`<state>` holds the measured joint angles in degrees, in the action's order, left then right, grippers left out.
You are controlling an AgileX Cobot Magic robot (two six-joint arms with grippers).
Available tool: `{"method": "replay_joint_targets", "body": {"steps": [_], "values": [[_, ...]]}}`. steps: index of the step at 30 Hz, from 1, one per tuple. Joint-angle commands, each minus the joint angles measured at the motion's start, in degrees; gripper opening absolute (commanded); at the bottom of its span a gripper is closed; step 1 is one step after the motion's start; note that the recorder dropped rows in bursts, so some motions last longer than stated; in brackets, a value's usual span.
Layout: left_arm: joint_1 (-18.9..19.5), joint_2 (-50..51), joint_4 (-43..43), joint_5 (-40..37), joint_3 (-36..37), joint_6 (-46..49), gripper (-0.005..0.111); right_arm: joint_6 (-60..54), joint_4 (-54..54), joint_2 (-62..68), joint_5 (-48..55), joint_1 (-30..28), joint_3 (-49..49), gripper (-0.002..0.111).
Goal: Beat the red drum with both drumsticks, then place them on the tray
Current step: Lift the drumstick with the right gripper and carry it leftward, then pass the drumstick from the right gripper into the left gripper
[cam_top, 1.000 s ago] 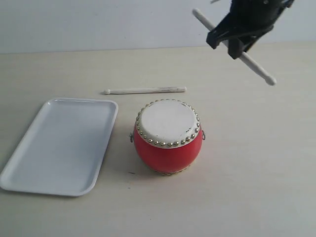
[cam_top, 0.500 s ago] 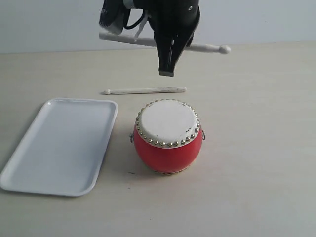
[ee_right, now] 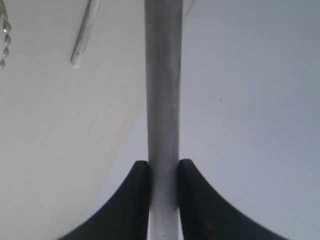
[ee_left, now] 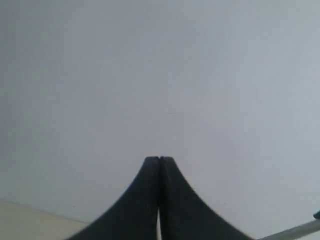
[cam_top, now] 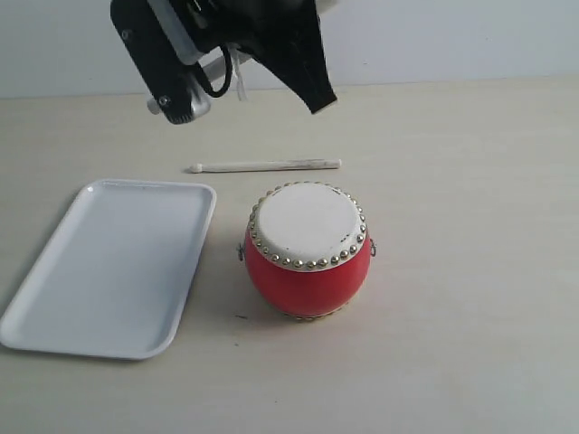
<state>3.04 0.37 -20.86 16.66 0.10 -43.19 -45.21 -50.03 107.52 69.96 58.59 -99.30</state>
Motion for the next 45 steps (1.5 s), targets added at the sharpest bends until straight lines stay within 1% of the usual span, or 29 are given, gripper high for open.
{"method": "replay_joint_targets", "body": {"steps": [1, 3, 6, 9, 10, 11, 12, 13, 14, 15, 16, 17, 18, 19, 20, 21, 23, 25, 26, 27, 28, 29, 32, 34, 36, 39, 42, 45], "values": [[-0.28, -0.37, -12.34, 2.23, -0.10, -10.42, 0.000, -2.08, -12.06, 1.31, 0.00, 0.10, 2.82, 0.000], [-0.28, -0.37, -17.51, 3.00, -0.10, -15.15, 0.000, 0.79, -18.37, 1.31, 0.00, 0.10, 5.88, 0.000], [-0.28, 0.33, -22.41, 3.14, -1.43, -18.81, 0.000, 6.42, -28.98, 1.21, 0.00, 1.48, 11.55, 0.000], [-0.28, 5.21, -23.08, 3.77, -3.66, -19.19, 0.000, 14.93, -43.80, 1.10, 0.00, 3.83, 18.25, 0.000], [-0.28, 7.51, -23.08, 3.93, -4.43, -19.19, 0.000, 19.46, -49.75, 1.10, 0.00, 4.85, 20.40, 0.000], [-0.28, 9.99, -23.57, 4.16, -5.10, -19.19, 0.000, 22.99, -49.91, 1.10, 0.00, 6.05, 22.05, 0.000], [-0.28, 14.81, -23.81, 5.44, -5.95, -19.02, 0.000, 26.38, -49.91, 0.31, -2.74, 8.90, 24.18, 0.000], [-0.28, 17.67, -24.17, 6.68, -6.27, -18.85, 0.000, 28.84, -49.91, -0.20, -4.23, 10.24, 25.43, 0.000], [-0.28, 23.80, -25.24, 11.30, -6.70, -18.13, 0.000, 31.86, -49.91, -1.03, -4.88, 12.96, 27.69, 0.000], [-0.28, 26.35, -26.45, 13.25, -7.00, -18.12, 0.000, 31.99, -49.91, -1.33, -4.27, 14.02, 28.45, 0.000], [-0.28, 32.85, -31.19, 17.35, -8.38, -18.79, 0.000, 31.99, -49.91, -2.16, -2.51, 16.57, 30.38, 0.000], [-0.28, 36.08, -34.01, 18.71, -9.05, -19.31, 0.000, 31.99, -49.91, -2.68, -1.44, 17.56, 31.13, 0.000], [-0.28, 42.19, -39.69, 22.46, -10.75, -22.04, 0.000, 31.99, -49.91, -4.02, 0.00, 19.98, 33.15, 0.000], [-0.28, 44.44, -42.31, 24.89, -11.62, -22.92, 0.000, 31.99, -49.91, -4.67, 0.00, 21.15, 34.25, 0.000], [-0.28, 49.61, -48.66, 32.40, -13.32, -23.85, 0.000, 31.99, -49.91, -6.30, 0.00, 23.20, 36.64, 0.000], [-0.28, 53.17, -53.65, 39.01, -14.91, -23.96, 0.000, 31.86, -49.91, -7.70, 0.00, 24.46, 38.79, 0.000], [-0.28, 58.34, -59.73, 47.74, -18.25, -26.76, 0.000, 31.36, -49.91, -10.57, 0.00, 27.01, 43.30, 0.000], [-0.28, 61.30, -64.27, 50.72, -21.10, -30.74, 0.000, 31.36, -49.91, -12.88, 0.00, 28.77, 47.56, 0.000], [-0.28, 62.13, -65.11, 50.87, -21.63, -31.25, 0.001, 31.36, -49.91, -13.73, 0.00, 29.07, 49.21, 0.000], [-0.28, 62.77, -65.27, 51.03, -21.65, -31.14, 0.007, 31.36, -49.91, -14.28, 0.00, 29.07, 50.37, 0.000], [-0.28, 63.01, -65.27, 51.03, -21.65, -30.01, 0.013, 31.46, -49.91, -14.70, 0.00, 28.94, 50.67, 0.000], [-0.28, 63.01, -65.82, 51.03, -21.65, -28.42, 0.026, 31.46, -49.33, -14.70, 0.00, 28.94, 50.67, 0.000], [-0.28, 63.01, -66.36, 51.15, -21.65, -27.66, 0.048, 31.46, -47.90, -14.70, 0.00, 28.94, 50.76, 0.000], [-0.38, 63.01, -66.72, 51.15, -21.65, -27.56, 0.055, 31.46, -48.97, -14.70, 0.00, 28.94, 50.76, 0.000], [-1.52, 63.01, -67.07, 50.65, -21.65, -27.57, 0.056, 31.46, -49.91, -14.70, 0.00, 28.94, 50.76, 0.000], [-5.27, 63.01, -68.57, 47.62, -21.65, -27.57, 0.055, 30.30, -49.91, -14.70, 0.00, 28.94, 50.35, 0.000], [-10.02, 63.01, -68.97, 39.43, -21.65, -27.74, 0.055, 30.29, -49.91, -14.70, 0.00, 28.94, 50.35, 0.000], [-13.15, 63.01, -69.49, 31.23, -21.65, -29.23, 0.055, 30.29, -49.91, -14.70, 0.00, 28.94, 50.35, 0.000]]}}
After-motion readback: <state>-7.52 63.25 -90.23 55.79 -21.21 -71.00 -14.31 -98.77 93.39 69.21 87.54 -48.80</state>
